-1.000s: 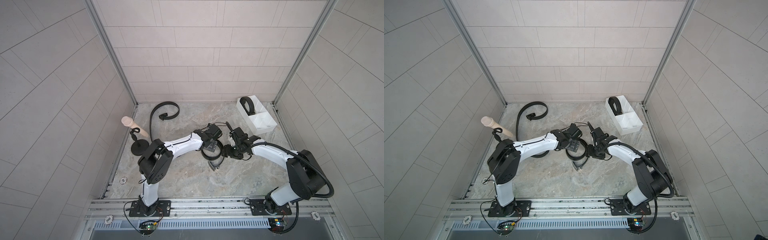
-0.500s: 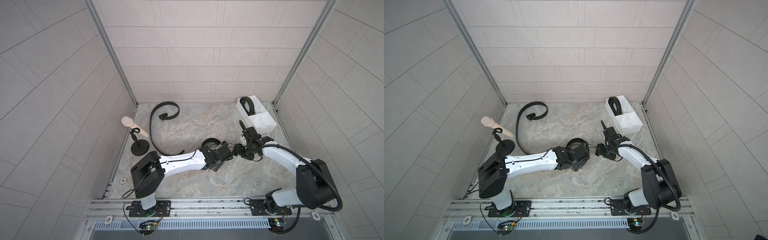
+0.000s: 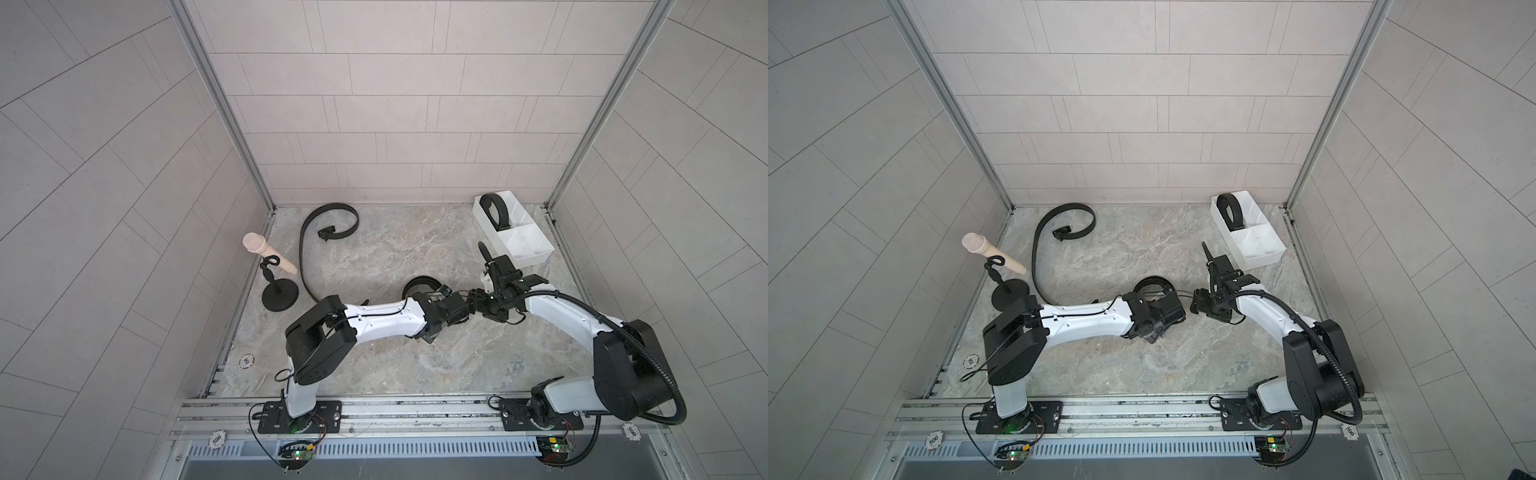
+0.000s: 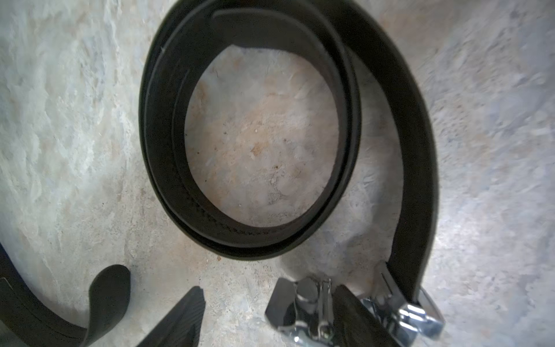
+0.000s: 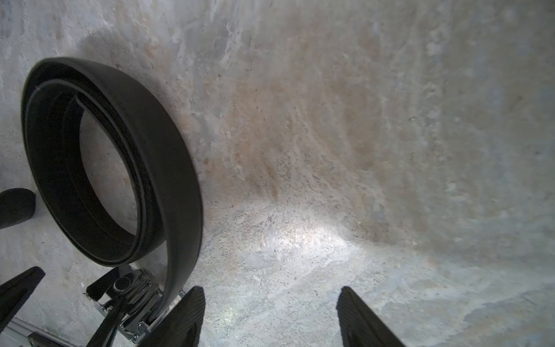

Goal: Place the belts into the storage roll
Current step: Roll the belt at the center of the board.

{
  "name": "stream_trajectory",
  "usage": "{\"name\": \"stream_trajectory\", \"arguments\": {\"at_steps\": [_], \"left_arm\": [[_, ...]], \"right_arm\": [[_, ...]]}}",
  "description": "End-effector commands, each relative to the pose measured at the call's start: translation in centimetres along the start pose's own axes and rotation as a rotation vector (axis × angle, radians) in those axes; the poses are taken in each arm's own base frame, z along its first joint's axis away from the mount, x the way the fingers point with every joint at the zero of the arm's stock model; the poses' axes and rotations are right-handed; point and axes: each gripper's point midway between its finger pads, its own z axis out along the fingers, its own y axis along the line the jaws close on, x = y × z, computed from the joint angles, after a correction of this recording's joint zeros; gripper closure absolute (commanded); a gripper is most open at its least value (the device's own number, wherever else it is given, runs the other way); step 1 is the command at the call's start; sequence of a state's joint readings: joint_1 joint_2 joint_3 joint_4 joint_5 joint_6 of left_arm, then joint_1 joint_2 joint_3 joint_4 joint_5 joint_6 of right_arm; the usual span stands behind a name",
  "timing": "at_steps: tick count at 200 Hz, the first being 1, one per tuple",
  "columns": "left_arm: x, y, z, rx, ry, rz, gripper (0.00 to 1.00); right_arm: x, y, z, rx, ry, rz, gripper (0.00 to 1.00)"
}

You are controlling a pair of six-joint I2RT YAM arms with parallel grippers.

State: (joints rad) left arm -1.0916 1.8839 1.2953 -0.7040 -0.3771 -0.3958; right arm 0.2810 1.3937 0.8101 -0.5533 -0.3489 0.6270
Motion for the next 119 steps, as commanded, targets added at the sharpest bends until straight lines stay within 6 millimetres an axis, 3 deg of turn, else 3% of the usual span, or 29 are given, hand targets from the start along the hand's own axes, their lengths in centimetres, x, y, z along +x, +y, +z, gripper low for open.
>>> {"name": "stream_trajectory", "arguments": {"at_steps": [1,25,45,86,119], "left_arm": [[2.6,2.6,0.6,-0.048,0.087,-0.069,0.30],[3.0,4.1,0.3,-0.063,0.089,-0.108,0.30],[1.7,4.1,-1.0,-0.046,0.026,-0.115,0.18],[-2.4,0.4,-4.5,0.082,-0.158,0.065,0.00],[-3.6,-3.2,-5.1,0.204,-0.187,0.239,0.00]], "right_arm": [[0.0,0.0,-0.6,-0.001,-0.015,-0.002,0.27],[0.1,0.0,-0.7,-0.002,-0.016,-0.002,0.27],[0.0,0.0,-0.8,-0.001,-0.021,-0.003,0.26],[0.2,-0.3,-0.8,0.009,-0.015,-0.006,0.25],[0.4,-0.8,-1.1,0.016,-0.016,0.003,0.24]]}}
